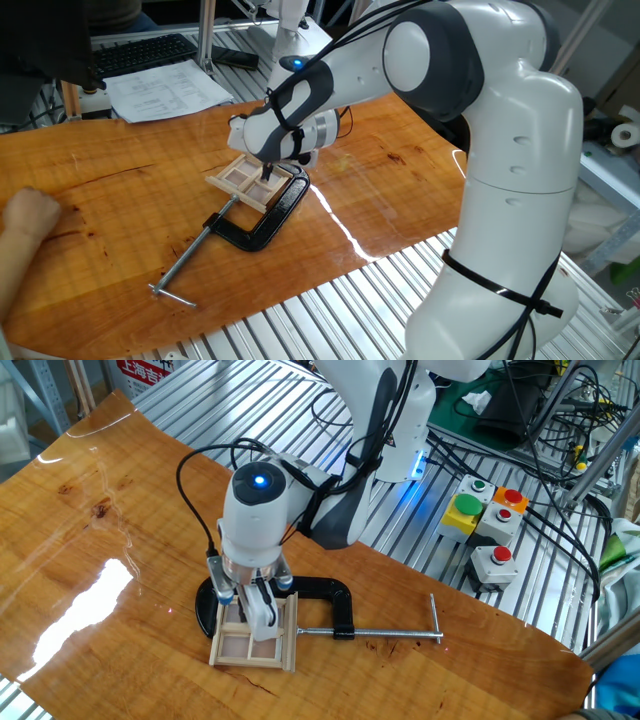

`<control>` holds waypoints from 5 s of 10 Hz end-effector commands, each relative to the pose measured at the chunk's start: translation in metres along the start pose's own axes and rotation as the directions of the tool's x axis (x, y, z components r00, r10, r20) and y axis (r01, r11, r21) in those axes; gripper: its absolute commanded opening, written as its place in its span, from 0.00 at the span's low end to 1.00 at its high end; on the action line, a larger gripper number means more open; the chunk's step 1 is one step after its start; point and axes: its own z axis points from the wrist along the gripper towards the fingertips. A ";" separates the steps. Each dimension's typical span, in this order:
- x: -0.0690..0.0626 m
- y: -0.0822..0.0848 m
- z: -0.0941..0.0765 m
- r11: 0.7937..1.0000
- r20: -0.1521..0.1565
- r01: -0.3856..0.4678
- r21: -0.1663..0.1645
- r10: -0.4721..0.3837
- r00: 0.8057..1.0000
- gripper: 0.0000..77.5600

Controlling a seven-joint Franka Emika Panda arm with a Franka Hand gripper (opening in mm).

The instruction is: Open a sliding window

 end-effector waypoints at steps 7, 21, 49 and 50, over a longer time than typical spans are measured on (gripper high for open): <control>0.003 0.002 0.002 1.000 0.022 0.002 0.001 -0.002 1.000 0.00; 0.015 0.006 0.007 1.000 0.031 -0.026 -0.003 0.026 0.999 0.00; 0.069 0.016 0.020 0.994 -0.006 -0.108 -0.005 0.108 0.994 0.00; 0.069 0.016 0.020 0.994 -0.034 -0.104 0.011 0.105 0.994 0.00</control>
